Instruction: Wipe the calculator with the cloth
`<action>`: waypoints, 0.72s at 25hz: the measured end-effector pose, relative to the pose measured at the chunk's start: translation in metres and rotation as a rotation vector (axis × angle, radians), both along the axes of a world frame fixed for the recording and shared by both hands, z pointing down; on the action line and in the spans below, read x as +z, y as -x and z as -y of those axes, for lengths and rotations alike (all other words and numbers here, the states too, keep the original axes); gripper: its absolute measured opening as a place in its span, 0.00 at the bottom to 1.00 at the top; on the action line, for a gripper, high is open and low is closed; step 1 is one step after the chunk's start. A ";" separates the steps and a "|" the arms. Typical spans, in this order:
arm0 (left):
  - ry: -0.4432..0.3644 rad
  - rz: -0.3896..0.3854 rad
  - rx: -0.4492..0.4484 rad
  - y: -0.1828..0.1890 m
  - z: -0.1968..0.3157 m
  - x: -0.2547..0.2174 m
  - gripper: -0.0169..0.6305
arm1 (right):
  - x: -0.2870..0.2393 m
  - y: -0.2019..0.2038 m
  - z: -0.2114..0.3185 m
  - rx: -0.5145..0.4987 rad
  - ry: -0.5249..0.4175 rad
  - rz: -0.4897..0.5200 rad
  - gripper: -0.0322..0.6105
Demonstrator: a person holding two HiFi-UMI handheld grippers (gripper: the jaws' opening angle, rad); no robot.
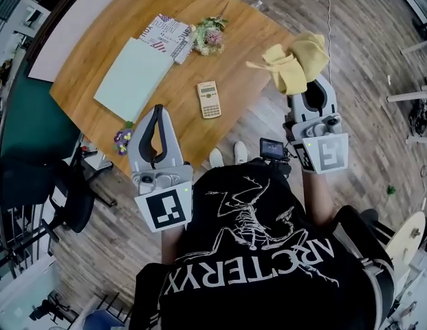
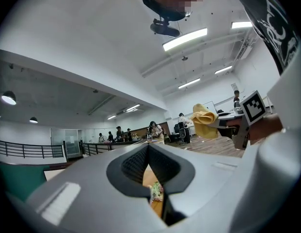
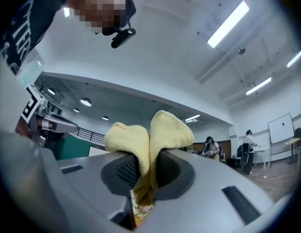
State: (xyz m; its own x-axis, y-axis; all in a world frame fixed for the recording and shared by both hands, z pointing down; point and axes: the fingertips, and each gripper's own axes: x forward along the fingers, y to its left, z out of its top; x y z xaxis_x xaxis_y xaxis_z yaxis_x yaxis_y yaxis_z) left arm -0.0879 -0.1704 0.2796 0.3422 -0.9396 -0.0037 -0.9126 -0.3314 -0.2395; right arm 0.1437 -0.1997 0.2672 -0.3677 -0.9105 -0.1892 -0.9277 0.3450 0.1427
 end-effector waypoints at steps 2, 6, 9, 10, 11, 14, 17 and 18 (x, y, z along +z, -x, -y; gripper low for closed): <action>-0.007 -0.002 -0.008 0.001 0.003 -0.003 0.04 | -0.002 0.004 -0.002 -0.006 -0.010 -0.007 0.13; -0.017 -0.001 -0.020 0.005 0.003 -0.008 0.04 | -0.006 0.012 -0.001 -0.030 -0.019 -0.003 0.13; -0.022 0.001 -0.026 0.006 0.004 -0.008 0.04 | -0.005 0.014 -0.001 -0.040 -0.025 -0.014 0.13; -0.020 -0.001 -0.028 0.007 0.004 -0.008 0.04 | -0.004 0.016 -0.001 -0.044 -0.026 -0.019 0.13; -0.018 -0.003 -0.031 0.007 0.005 -0.007 0.04 | -0.005 0.018 -0.002 -0.048 -0.026 -0.022 0.13; -0.014 -0.008 -0.035 0.007 0.006 -0.006 0.04 | -0.004 0.021 -0.004 -0.053 -0.020 -0.033 0.13; -0.018 -0.015 -0.038 0.007 0.008 -0.007 0.04 | -0.002 0.023 -0.005 -0.063 -0.026 -0.066 0.13; -0.020 -0.018 -0.039 0.007 0.009 -0.007 0.04 | -0.002 0.024 -0.005 -0.069 -0.030 -0.070 0.13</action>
